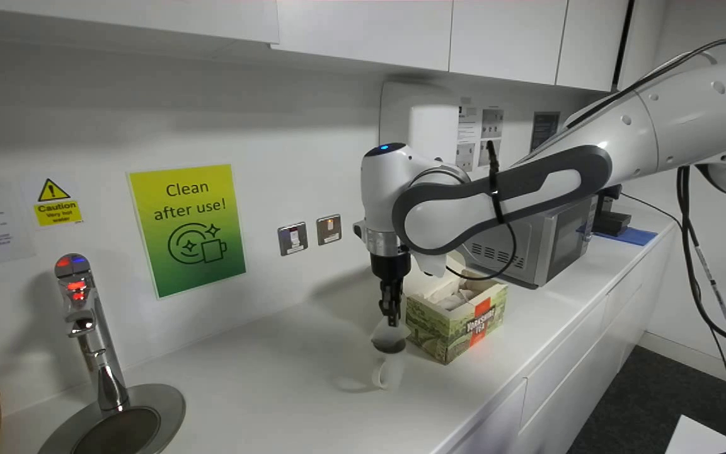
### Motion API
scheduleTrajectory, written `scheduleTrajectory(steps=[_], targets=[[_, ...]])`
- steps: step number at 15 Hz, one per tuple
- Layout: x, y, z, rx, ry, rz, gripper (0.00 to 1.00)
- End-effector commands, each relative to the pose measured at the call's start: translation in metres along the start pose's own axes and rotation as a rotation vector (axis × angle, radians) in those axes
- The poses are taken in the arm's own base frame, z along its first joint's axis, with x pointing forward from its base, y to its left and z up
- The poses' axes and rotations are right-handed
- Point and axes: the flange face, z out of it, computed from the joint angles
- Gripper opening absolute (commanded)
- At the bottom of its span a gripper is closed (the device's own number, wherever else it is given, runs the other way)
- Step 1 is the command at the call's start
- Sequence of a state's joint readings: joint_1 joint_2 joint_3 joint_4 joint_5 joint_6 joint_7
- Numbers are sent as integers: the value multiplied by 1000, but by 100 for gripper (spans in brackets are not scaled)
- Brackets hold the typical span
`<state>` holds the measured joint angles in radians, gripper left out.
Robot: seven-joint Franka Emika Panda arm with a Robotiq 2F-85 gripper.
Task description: Get one tea bag from the box and put it in the tea cup
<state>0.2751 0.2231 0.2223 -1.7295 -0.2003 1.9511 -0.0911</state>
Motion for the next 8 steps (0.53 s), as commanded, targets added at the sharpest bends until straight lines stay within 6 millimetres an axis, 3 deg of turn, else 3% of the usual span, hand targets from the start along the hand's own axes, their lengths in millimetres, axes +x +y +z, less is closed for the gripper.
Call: scheduleTrajectory(steps=[1,8], targets=[[-11,3,-6,22,-13,23,0],[-14,11,0,37,-23,44,0]])
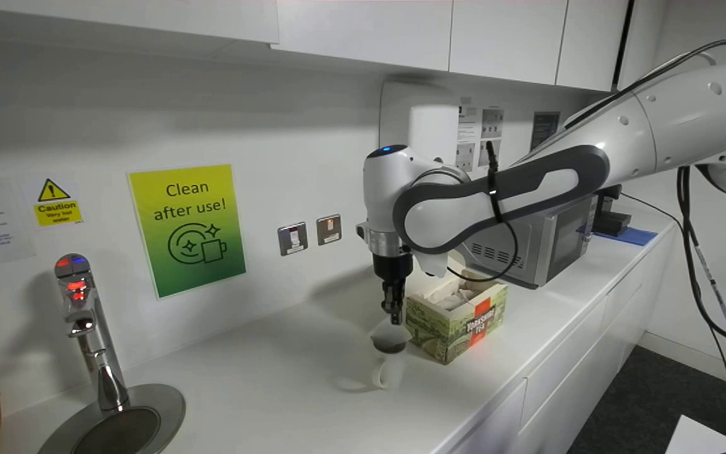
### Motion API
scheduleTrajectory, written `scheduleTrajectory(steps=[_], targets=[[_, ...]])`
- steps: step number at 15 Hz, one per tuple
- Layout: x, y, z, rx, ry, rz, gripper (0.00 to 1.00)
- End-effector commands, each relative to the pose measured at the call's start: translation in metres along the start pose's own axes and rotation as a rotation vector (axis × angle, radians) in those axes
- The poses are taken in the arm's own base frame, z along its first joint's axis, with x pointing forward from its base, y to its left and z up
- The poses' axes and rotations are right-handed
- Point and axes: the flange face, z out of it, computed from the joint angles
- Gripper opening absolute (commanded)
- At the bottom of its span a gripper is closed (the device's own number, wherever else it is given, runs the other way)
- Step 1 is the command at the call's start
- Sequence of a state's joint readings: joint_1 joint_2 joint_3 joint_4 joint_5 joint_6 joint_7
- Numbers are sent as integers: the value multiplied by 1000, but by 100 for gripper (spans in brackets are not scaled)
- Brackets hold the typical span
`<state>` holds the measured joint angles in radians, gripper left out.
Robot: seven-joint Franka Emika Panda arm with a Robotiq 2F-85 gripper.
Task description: Get one tea bag from the box and put it in the tea cup
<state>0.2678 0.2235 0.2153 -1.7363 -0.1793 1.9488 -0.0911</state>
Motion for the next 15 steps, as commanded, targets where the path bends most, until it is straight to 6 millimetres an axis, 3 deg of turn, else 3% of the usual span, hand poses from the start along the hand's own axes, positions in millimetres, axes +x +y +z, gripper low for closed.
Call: scheduleTrajectory(steps=[1,15], targets=[[-11,6,-4,19,-15,26,0],[-12,-4,11,11,-44,12,0]])
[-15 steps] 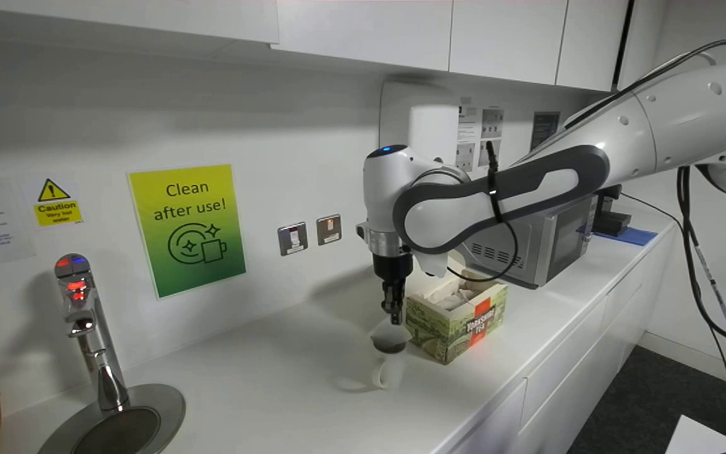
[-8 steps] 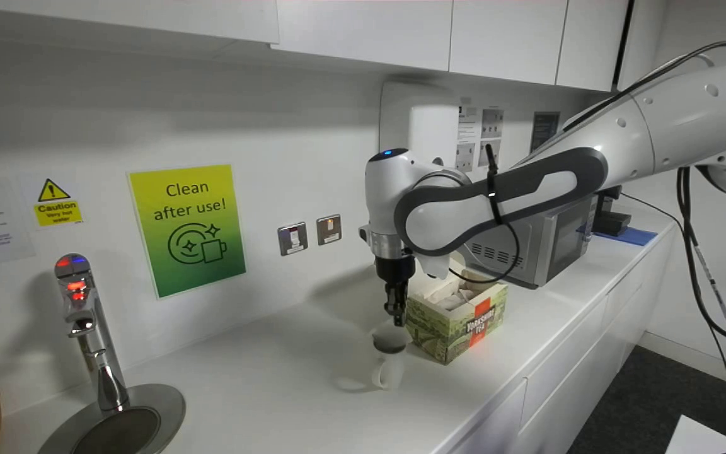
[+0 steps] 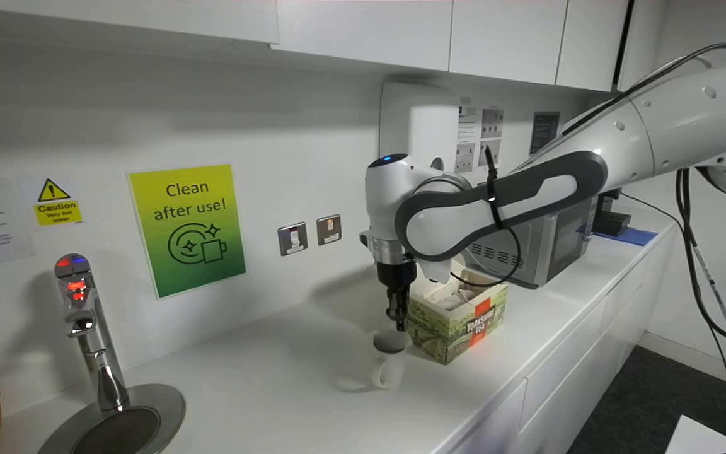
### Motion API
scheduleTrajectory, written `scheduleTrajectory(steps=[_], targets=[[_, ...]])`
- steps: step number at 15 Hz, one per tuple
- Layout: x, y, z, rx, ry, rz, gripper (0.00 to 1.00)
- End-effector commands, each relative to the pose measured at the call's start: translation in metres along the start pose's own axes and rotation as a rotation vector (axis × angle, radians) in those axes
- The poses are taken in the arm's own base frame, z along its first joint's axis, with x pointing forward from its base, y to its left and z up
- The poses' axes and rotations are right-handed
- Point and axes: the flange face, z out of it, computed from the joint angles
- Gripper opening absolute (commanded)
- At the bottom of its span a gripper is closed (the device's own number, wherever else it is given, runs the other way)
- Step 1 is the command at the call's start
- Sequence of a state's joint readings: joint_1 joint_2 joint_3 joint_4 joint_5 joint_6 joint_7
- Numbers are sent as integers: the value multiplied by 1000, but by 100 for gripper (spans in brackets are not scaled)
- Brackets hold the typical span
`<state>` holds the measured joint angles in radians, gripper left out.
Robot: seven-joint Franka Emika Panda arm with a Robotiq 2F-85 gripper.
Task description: Get one tea bag from the box and put it in the tea cup
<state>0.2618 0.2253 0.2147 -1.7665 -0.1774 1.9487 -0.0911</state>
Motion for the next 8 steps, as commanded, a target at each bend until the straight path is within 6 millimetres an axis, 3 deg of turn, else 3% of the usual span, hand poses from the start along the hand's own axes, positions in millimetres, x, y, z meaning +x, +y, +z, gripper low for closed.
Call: scheduleTrajectory(steps=[1,8], targets=[[-5,-7,-3,1,-14,7,0],[-3,-19,6,-8,-29,-13,0]])
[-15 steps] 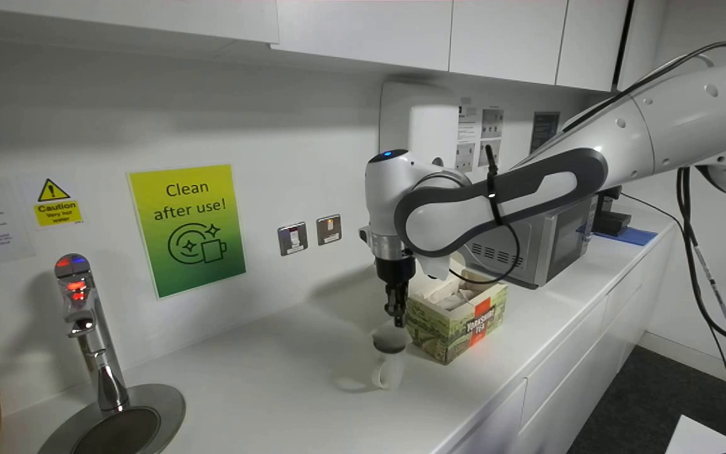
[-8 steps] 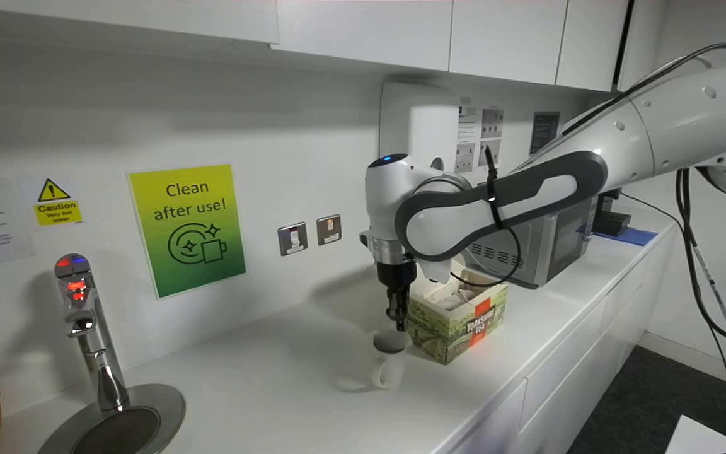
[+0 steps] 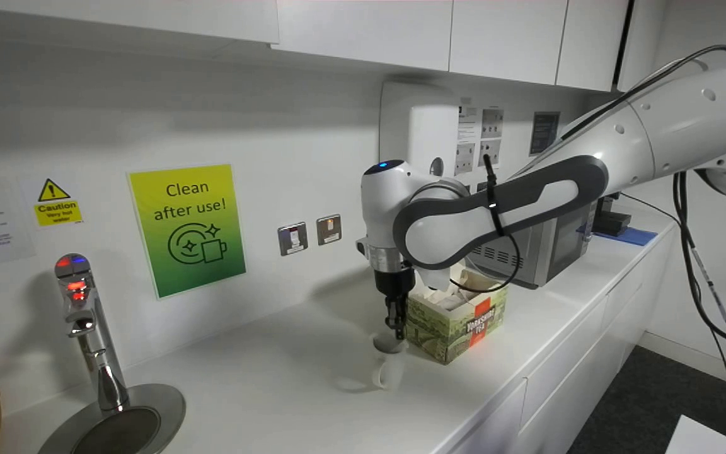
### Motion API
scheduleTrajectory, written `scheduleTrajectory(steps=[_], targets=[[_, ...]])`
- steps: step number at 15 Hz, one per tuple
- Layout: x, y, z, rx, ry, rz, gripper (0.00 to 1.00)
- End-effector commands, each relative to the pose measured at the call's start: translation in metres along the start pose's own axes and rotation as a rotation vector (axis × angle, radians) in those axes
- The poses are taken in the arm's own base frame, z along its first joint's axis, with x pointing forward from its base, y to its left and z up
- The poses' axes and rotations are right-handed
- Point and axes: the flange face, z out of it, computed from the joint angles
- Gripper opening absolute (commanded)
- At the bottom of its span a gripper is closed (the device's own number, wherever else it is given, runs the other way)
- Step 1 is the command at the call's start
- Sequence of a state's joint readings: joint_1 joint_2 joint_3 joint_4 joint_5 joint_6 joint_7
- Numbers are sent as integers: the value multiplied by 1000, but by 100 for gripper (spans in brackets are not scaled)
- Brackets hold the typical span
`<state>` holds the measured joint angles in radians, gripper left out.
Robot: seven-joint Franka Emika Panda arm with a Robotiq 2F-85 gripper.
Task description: Get one tea bag from the box and put it in the tea cup
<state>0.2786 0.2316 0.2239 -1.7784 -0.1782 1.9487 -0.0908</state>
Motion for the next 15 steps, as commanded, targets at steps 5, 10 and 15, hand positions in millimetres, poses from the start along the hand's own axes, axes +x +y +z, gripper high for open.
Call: scheduleTrajectory(steps=[5,10,15], targets=[[-5,0,6,-11,-26,18,0],[-4,0,10,-14,-30,20,0],[-4,-3,8,-27,-19,21,27]])
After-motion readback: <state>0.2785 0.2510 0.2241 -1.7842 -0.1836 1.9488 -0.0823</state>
